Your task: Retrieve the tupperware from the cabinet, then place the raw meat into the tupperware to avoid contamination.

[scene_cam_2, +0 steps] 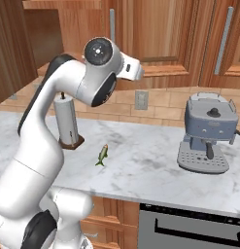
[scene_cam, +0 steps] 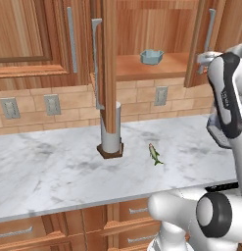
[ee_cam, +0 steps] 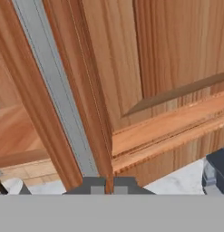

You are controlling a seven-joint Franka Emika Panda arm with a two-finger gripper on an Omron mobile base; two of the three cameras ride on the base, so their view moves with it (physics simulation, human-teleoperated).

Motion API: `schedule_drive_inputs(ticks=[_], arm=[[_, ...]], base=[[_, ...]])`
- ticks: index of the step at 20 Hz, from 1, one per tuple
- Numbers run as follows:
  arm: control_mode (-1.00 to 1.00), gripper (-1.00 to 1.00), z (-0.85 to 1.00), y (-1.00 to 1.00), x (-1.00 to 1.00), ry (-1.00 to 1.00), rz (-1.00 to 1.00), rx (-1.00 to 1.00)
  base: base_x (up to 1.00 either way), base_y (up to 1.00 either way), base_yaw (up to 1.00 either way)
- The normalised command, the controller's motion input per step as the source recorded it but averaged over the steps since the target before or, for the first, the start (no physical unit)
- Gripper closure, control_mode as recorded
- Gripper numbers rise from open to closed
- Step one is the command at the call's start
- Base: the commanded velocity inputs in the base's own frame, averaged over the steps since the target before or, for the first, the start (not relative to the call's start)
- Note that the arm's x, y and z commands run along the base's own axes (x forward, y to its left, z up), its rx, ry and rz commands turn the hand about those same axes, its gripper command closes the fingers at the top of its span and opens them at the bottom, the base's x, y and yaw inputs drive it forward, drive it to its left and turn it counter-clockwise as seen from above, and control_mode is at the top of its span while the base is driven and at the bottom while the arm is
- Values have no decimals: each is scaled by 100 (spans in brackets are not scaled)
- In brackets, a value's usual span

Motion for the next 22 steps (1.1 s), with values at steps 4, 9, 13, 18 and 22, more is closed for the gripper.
schedule_drive_inputs(ticks=[4,9,13,18,22], arm=[[-100,100,0,-48,-65,5,0,6],[-100,-100,-3,-2,-36,0,-1,0],[-100,-100,1,32,-34,-1,-2,-5],[-100,-100,12,49,-21,-2,0,-14],[-100,-100,15,69,-8,-1,0,-22]], base=[[0,0,0],[0,0,0],[0,0,0],[0,0,0],[0,0,0]])
